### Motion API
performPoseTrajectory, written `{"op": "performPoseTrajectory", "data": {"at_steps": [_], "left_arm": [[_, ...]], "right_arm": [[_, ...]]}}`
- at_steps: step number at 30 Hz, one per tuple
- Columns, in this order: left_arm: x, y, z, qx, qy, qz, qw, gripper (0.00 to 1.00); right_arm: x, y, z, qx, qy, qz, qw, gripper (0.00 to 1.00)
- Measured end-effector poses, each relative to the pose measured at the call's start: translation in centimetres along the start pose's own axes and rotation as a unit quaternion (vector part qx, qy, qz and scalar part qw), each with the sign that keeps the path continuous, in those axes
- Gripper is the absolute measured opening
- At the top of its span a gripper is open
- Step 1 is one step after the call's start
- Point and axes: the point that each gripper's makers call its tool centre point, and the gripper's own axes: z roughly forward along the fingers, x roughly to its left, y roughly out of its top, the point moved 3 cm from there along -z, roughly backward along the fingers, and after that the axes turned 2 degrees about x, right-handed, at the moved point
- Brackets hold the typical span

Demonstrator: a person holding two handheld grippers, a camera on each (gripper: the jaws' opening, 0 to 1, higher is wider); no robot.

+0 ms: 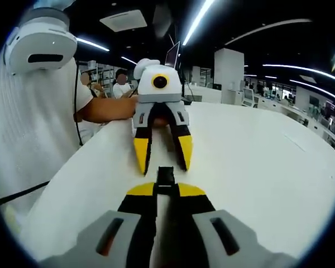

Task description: Snap the two parts of the plastic buckle together until the buckle closes and remains connected.

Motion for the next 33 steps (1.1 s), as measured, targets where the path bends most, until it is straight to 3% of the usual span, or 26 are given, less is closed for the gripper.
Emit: {"op": "performPoseTrajectory", "data": {"at_steps": [13,20,25,33], "left_arm": [[0.4,0.3,-0.4,-0.005,0.017,-0.004,0.9998,0.37],[1.6,0.6,-1.3,-0.013,0.042,-0.011,0.9990,0.35],[2.9,0.9,-2.0,-0.023,0.075,-0.023,0.9967,0.36],[4.2,1.2,-3.3,-0.006,0.149,-0.026,0.9884,0.36]], "right_arm": [[-0.2,-0.1,-0.1,0.002,0.001,-0.002,1.0000,0.12],[-1.3,-0.1,0.0,0.009,-0.004,0.002,0.9999,0.12],[-2.1,-0.2,0.3,0.018,-0.006,0.000,0.9998,0.12],[-4.2,0.0,0.9,0.034,-0.002,-0.002,0.9994,0.12]]}}
